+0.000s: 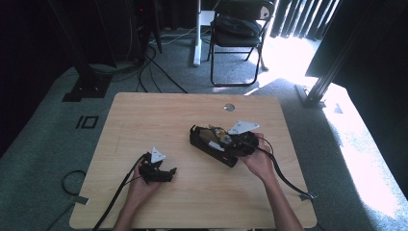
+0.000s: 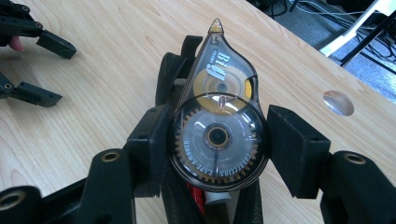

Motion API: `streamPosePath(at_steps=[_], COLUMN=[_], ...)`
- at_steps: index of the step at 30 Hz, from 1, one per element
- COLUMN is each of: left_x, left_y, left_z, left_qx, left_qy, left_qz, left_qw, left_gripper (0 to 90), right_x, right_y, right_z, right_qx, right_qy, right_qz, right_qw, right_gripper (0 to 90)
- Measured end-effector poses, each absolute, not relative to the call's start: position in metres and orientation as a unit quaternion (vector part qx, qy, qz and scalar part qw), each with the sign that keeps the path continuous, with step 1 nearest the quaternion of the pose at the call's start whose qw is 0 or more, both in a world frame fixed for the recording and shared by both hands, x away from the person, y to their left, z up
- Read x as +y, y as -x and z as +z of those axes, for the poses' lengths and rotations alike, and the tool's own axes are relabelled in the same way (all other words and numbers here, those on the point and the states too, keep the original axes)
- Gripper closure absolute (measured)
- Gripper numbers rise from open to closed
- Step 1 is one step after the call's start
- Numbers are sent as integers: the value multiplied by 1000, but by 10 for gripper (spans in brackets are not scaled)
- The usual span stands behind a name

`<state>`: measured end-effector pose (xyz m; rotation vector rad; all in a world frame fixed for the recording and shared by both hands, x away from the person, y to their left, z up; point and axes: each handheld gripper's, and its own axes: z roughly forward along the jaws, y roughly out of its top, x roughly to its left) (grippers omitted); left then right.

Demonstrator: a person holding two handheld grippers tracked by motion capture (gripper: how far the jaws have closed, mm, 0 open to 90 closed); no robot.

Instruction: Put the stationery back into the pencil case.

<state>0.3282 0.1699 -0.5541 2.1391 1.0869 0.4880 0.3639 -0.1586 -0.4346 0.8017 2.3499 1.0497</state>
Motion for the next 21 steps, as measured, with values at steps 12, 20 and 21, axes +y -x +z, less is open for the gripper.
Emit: streamPosePath(at_steps=[12, 20, 21], left_x=[170, 170, 170], left_y=[-328, -328, -328], left_z=[-554, -554, -554], left_qx=[418, 418, 417], left_qy=[-822, -821, -821], left_qz=[188, 188, 188], left_qw=[340, 340, 340], left_gripper=[156, 156, 156], right_x=[-158, -157, -157], right_y=[-371, -376, -376], right_z=[-438, -440, -440], right_qx=[851, 852, 851], right_qy=[-291, -292, -293], right_qz=[377, 378, 378], right_qw=[220, 217, 216], right_gripper=[412, 412, 412])
